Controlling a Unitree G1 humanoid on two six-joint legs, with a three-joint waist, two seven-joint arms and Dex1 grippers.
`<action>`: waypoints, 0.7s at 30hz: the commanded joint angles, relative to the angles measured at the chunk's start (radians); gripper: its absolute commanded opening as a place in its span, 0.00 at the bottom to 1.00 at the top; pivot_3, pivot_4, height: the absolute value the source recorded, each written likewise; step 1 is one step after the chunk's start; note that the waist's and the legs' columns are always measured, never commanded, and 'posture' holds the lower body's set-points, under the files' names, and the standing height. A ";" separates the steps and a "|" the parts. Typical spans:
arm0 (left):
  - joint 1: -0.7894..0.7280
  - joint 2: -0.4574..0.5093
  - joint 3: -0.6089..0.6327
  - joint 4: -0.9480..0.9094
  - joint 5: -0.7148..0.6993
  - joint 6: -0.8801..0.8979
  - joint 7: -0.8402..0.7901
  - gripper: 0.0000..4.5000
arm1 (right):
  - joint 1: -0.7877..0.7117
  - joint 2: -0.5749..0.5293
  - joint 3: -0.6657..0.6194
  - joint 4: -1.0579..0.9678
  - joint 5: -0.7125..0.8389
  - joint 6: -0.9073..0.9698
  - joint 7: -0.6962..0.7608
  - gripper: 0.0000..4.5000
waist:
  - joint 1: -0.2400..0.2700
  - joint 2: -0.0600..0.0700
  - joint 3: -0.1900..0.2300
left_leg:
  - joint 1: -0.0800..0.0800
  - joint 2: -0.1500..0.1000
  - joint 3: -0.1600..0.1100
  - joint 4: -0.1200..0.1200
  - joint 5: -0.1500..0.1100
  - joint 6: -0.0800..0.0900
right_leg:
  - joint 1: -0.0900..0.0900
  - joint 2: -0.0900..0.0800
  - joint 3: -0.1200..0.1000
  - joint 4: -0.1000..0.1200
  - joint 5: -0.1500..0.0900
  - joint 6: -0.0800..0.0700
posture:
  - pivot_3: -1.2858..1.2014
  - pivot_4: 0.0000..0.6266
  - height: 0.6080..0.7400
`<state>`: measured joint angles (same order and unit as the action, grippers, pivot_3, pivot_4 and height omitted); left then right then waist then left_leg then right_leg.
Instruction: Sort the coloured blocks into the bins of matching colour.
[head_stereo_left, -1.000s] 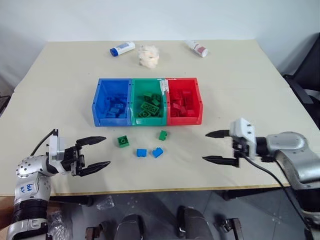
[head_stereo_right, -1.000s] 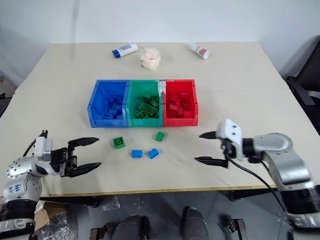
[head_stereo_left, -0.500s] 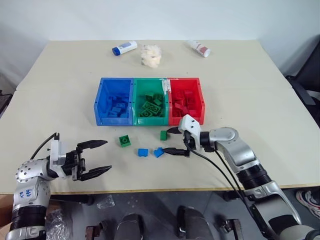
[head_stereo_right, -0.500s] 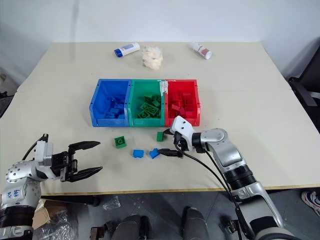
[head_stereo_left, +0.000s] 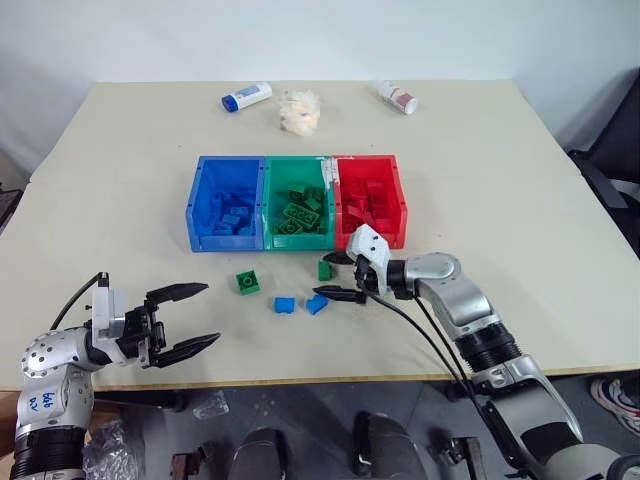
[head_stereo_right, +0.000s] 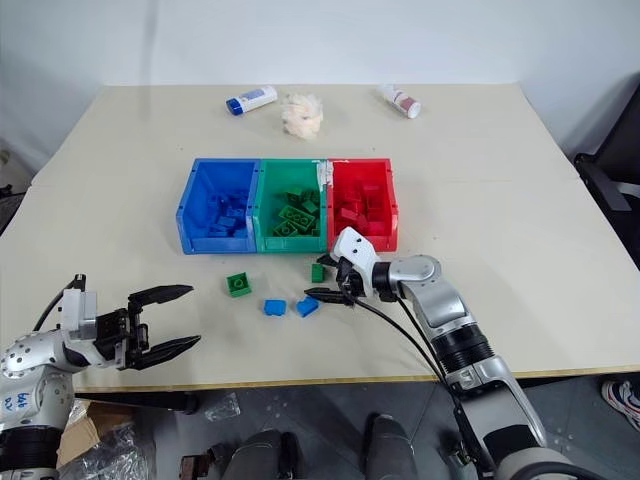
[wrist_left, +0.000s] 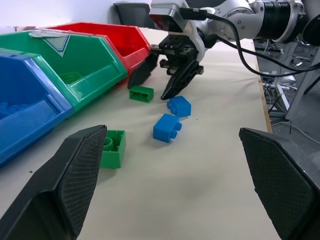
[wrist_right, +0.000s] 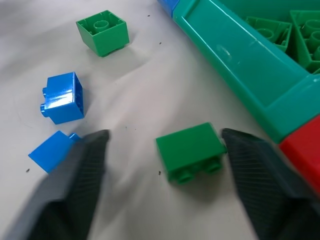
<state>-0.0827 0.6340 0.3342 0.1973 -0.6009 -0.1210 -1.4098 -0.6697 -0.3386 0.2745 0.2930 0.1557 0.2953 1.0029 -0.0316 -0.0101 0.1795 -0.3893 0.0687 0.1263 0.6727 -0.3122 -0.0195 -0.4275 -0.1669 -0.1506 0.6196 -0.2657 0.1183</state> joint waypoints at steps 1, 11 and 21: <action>0.002 -0.003 0.007 -0.029 -0.018 -0.004 0.003 1.00 | 0.029 -0.007 0.006 -0.056 -0.002 0.026 0.004 0.50 | 0.000 0.000 0.000 | 0.000 0.000 0.000 0.000 0.000 0.000 | 0.000 0.000 0.000 0.000 0.000 0.000 | 0.52 0.24 1.00; -0.026 -0.011 -0.008 -0.004 -0.009 -0.006 -0.001 1.00 | 0.054 -0.033 -0.018 -0.178 0.043 0.066 0.047 0.32 | 0.001 0.000 0.000 | 0.000 0.000 0.000 0.000 0.000 0.000 | 0.000 0.000 0.000 0.000 0.000 0.000 | 0.52 0.24 1.00; -0.034 -0.014 -0.018 0.012 -0.011 -0.009 -0.009 1.00 | -0.119 0.024 -0.129 -0.182 0.115 0.074 -0.040 0.32 | -0.003 0.000 0.000 | 0.000 0.000 0.000 0.000 0.000 0.000 | -0.001 0.000 0.000 0.000 0.000 0.000 | 0.52 0.24 1.00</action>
<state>-0.1111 0.6246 0.3123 0.2124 -0.6008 -0.1222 -1.4125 -0.7458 -0.3334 0.1821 0.0944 0.2611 0.4068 0.9966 -0.0345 -0.0101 0.1796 -0.3895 0.0687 0.1264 0.6724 -0.3123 -0.0197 -0.4282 -0.1669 -0.1505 0.6198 -0.2657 0.1182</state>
